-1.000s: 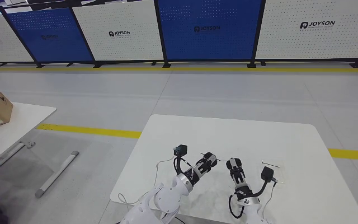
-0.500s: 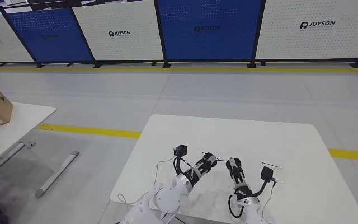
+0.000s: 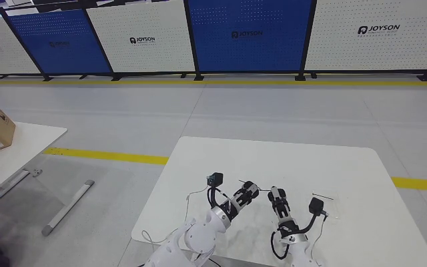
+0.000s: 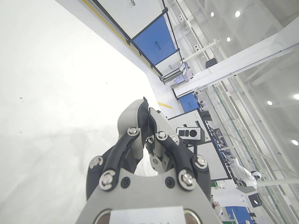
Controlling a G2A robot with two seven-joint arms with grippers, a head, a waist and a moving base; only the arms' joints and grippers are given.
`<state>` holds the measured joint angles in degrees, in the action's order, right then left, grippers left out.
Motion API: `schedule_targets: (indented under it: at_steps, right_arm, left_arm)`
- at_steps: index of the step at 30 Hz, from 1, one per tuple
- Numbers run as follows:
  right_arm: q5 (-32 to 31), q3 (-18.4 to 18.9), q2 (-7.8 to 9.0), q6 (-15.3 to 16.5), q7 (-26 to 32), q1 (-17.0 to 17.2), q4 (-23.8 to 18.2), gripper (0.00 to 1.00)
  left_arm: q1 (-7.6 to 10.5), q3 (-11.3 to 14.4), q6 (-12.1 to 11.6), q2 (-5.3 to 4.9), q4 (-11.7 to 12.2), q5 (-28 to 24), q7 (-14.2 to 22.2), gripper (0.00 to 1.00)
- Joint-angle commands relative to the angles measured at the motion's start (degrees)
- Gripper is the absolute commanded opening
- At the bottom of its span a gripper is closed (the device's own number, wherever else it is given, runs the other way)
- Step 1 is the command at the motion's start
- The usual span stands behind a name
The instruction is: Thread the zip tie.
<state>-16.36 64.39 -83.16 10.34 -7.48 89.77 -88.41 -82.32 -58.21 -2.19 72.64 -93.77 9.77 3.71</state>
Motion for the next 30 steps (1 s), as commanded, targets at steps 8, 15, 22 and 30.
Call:
schedule_targets:
  at_steps: [8,15,22,30]
  right_arm:
    - [0.3,1.1,0.12,0.2,-1.2,0.9,-1.7,1.00]
    - [2.9,1.9,-0.01,1.2,-3.9,2.1,-2.8,1.00]
    - [2.9,1.9,-0.01,1.2,-3.9,2.1,-2.8,1.00]
    - [-2.8,2.8,0.70,2.5,0.8,1.4,-2.4,1.00]
  left_arm:
    - [0.66,-0.5,3.2,0.62,0.3,-4.7,-3.4,0.00]
    - [0.83,-1.0,4.0,1.06,-0.2,-10.7,-3.7,0.00]
    - [0.83,-1.0,4.0,1.06,-0.2,-10.7,-3.7,0.00]
    - [0.46,-1.1,4.8,1.18,-0.3,-11.3,-4.7,0.00]
